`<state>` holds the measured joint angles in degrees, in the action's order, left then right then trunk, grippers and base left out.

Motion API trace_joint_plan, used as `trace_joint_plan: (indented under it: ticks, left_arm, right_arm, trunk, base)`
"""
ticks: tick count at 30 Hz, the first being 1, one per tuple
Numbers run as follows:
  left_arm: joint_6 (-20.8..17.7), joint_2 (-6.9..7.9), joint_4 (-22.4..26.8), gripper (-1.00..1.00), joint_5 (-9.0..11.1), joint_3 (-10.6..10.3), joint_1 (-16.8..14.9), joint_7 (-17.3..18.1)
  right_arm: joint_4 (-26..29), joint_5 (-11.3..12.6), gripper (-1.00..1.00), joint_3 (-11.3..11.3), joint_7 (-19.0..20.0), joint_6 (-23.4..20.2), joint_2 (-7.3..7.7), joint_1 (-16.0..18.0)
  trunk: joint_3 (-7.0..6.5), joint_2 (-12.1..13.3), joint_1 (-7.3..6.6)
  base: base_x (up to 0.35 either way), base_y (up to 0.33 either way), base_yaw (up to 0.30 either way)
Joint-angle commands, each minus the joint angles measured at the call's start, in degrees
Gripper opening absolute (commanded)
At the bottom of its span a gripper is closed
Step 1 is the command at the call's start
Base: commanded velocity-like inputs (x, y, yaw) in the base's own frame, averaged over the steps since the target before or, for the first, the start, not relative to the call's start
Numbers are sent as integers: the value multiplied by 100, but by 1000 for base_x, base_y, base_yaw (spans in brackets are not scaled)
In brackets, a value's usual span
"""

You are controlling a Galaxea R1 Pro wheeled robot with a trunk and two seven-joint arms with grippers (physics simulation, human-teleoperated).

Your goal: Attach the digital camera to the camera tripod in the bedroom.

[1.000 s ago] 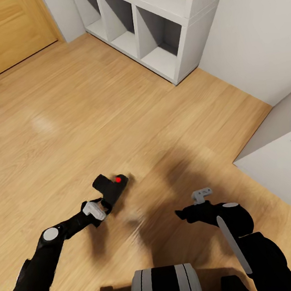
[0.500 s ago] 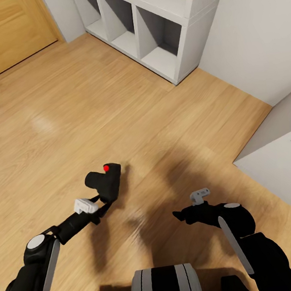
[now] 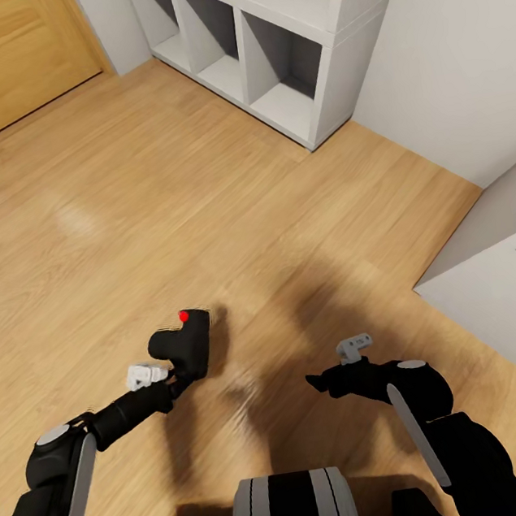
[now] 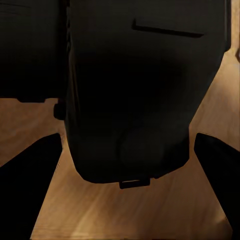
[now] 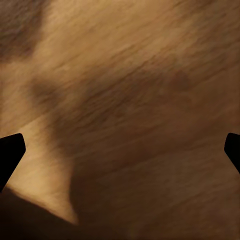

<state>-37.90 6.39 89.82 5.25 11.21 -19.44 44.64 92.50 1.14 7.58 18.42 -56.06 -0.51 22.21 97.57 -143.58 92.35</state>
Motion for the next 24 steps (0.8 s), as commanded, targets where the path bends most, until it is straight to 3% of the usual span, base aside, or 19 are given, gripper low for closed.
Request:
trace_joint_plan:
  ticks: [1,5,11,18,24]
  left_arm:
    - [-127,-72,32,-100,81,100,37,-59]
    - [-309,-395,84,-100,35,436,125,-392]
    - [-674,-598,113,-100,45,669,164,-768]
    - [-919,-718,116,-100,66,874,206,-1228]
    - [-991,-750,116,-100,86,929,287,-1388]
  right_arm:
    - [5,9,100,-2,2,-28,-2,2]
    - [5,9,100,-2,3,-28,-1,2]
    - [5,10,100,-2,4,-28,-1,2]
    - [5,10,100,-2,4,-27,-1,2]
    - [5,10,100,-2,10,-27,-1,2]
  trunk:
    - [3,-1,-1]
    - [3,-1,-1]
    - [3,-1,-1]
    - [3,-1,-1]
    - [-130,7,-16]
  base:
    - [0,0,0]
    - [0,0,0]
    - [0,0,0]
    - [0,0,0]
    - [0,0,0]
